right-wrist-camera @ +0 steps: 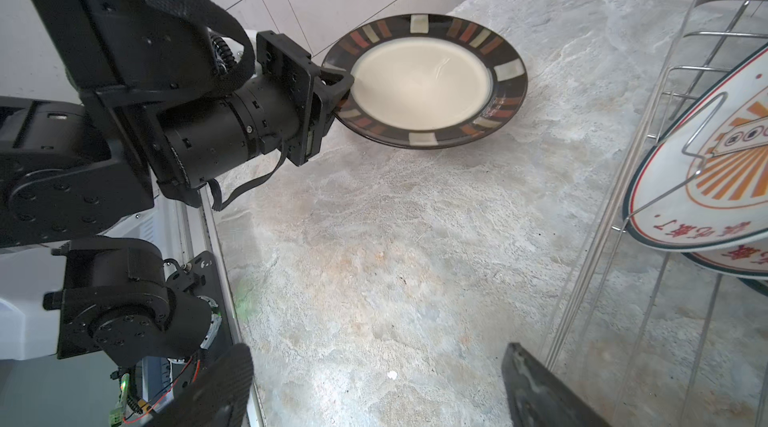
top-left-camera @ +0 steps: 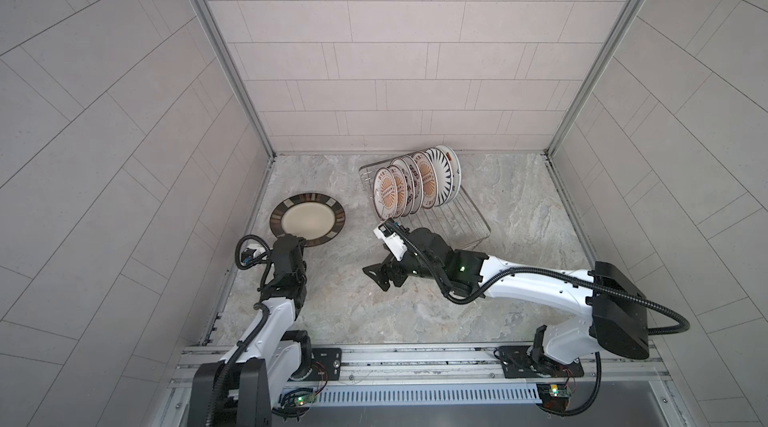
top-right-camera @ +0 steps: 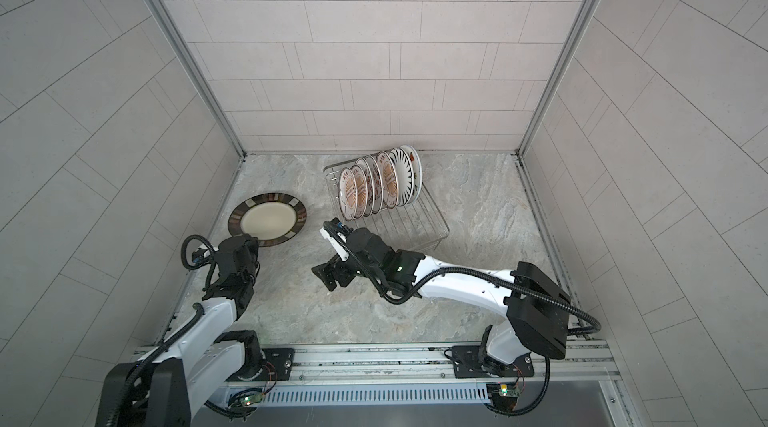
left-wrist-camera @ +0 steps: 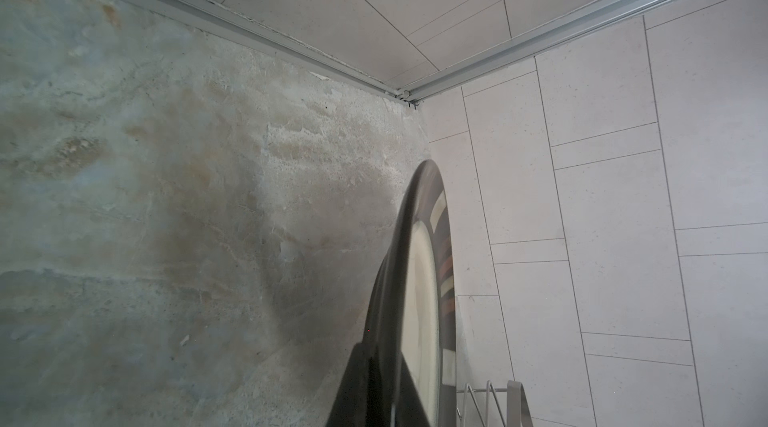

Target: Unload the plates from the dish rack

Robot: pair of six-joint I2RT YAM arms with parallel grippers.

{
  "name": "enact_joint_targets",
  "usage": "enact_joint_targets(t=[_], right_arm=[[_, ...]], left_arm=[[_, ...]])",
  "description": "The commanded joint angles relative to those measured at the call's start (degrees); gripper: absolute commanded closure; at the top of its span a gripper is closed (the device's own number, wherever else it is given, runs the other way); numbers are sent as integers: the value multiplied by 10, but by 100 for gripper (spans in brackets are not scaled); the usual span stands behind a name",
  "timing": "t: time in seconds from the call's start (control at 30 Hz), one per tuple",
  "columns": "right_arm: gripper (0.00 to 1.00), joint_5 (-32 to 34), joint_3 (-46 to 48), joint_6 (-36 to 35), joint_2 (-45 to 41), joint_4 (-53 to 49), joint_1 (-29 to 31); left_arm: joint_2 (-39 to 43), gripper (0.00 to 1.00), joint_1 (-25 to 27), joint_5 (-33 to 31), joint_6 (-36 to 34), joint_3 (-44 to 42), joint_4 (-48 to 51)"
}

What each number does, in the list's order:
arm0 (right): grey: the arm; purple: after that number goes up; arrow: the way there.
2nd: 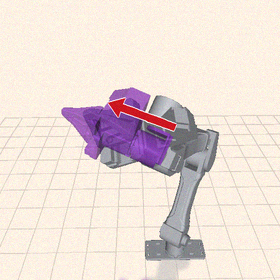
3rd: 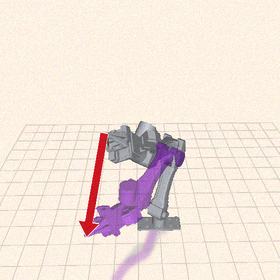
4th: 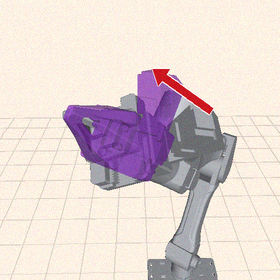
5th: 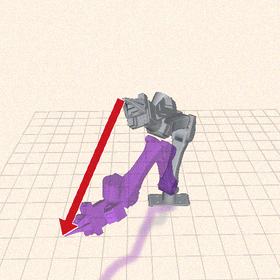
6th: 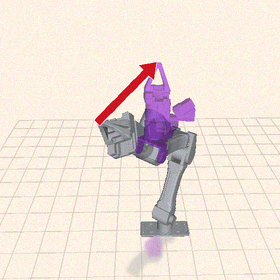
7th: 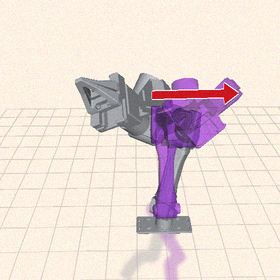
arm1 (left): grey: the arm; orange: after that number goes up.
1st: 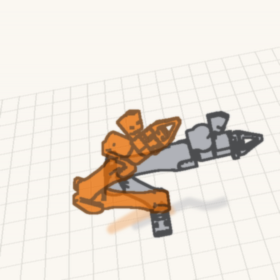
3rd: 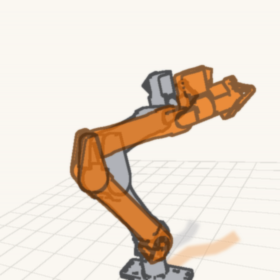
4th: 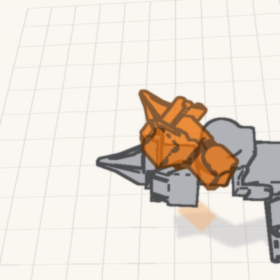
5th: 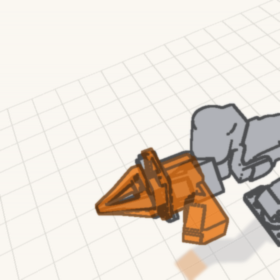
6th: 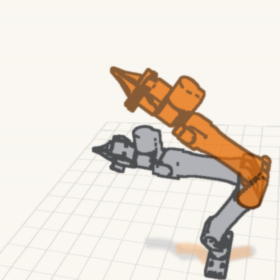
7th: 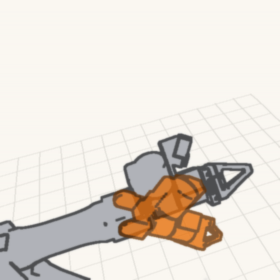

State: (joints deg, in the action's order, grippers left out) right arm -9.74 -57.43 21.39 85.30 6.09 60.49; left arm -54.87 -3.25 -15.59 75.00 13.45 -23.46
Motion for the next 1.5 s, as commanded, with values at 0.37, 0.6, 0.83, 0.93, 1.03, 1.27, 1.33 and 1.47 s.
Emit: enact_joint_targets(t=[0.37, 0.6, 0.83, 0.93, 1.03, 1.27, 1.33, 1.47], right_arm=[[5, 12, -16, -13, 5, -13, 18], [5, 36, -22, -13, 18, -17, 19], [5, 86, -30, 7, 27, -8, 21], [5, 142, -42, 17, 36, -9, 29], [5, 149, -56, 17, 51, -9, 29], [5, 215, -123, -27, 81, -33, 27], [5, 242, -166, -39, 101, -67, 25], [5, 257, -198, -53, 142, -67, 17]], left_arm=[[-117, 100, -2, 13, 16, 52, -181], [-193, 100, -3, -5, 14, 59, -215], [-272, 100, -2, -2, 3, 81, -263], [-300, 100, -2, -4, 3, 97, -252], [-335, 100, -2, 3, 4, 102, -281], [-427, 100, -4, 10, 5, 132, -316], [-446, 100, -3, 17, 5, 141, -328], [-470, 93, -4, 28, 5, 164, -307]])
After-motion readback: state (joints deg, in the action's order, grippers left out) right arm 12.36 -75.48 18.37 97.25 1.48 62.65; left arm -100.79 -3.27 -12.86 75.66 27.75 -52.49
